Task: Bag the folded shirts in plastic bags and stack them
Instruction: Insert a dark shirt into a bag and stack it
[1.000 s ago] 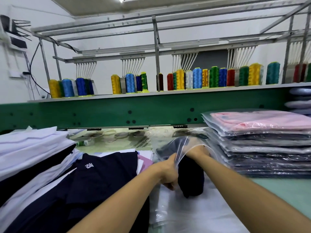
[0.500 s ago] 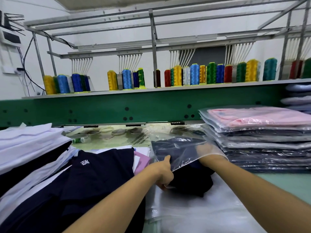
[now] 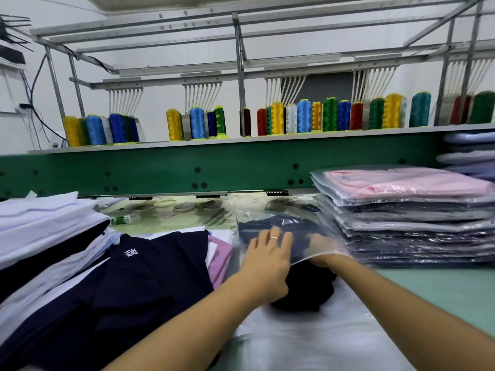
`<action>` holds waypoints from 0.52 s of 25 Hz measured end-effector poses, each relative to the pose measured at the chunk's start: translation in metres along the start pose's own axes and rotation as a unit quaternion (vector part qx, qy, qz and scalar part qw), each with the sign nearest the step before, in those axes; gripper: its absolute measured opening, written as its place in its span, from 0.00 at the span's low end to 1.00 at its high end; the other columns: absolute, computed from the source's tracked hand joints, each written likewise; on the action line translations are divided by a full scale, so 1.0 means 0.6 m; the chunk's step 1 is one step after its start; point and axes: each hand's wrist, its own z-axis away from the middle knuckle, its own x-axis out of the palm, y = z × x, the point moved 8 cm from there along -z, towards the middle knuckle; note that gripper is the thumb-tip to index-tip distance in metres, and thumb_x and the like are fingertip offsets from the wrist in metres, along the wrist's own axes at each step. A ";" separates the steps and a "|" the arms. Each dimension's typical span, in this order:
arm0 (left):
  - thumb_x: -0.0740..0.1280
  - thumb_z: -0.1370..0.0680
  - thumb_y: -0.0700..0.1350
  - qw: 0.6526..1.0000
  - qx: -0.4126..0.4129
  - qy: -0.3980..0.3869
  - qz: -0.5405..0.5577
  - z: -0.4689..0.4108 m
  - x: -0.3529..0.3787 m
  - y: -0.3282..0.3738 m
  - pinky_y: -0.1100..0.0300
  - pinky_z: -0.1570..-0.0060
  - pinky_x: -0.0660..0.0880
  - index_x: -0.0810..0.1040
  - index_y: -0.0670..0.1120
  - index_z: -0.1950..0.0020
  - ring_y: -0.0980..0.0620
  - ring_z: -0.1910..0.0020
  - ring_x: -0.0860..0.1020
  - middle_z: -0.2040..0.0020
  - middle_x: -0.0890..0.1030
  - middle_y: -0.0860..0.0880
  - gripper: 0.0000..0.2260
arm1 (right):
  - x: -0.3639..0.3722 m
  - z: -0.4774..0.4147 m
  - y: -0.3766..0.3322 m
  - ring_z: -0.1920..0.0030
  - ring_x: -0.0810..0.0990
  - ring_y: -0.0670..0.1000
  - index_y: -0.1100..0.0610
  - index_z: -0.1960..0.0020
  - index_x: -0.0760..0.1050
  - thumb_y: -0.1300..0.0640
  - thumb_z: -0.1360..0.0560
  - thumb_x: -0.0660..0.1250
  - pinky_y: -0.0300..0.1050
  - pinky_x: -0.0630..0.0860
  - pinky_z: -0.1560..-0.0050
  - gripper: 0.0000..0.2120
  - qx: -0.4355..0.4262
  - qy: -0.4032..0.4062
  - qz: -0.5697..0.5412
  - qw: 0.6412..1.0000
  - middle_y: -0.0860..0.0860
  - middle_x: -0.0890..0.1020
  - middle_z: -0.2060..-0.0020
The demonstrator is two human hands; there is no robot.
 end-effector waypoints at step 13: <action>0.59 0.21 0.45 0.991 -0.102 -0.067 0.060 -0.024 0.095 0.035 0.43 0.22 0.44 0.51 0.43 0.19 0.38 0.21 0.50 0.20 0.53 0.40 0.32 | -0.020 0.044 0.018 0.37 0.77 0.57 0.56 0.32 0.75 0.61 0.21 0.62 0.45 0.73 0.39 0.18 0.035 0.067 -0.169 0.983 0.59 0.77 0.35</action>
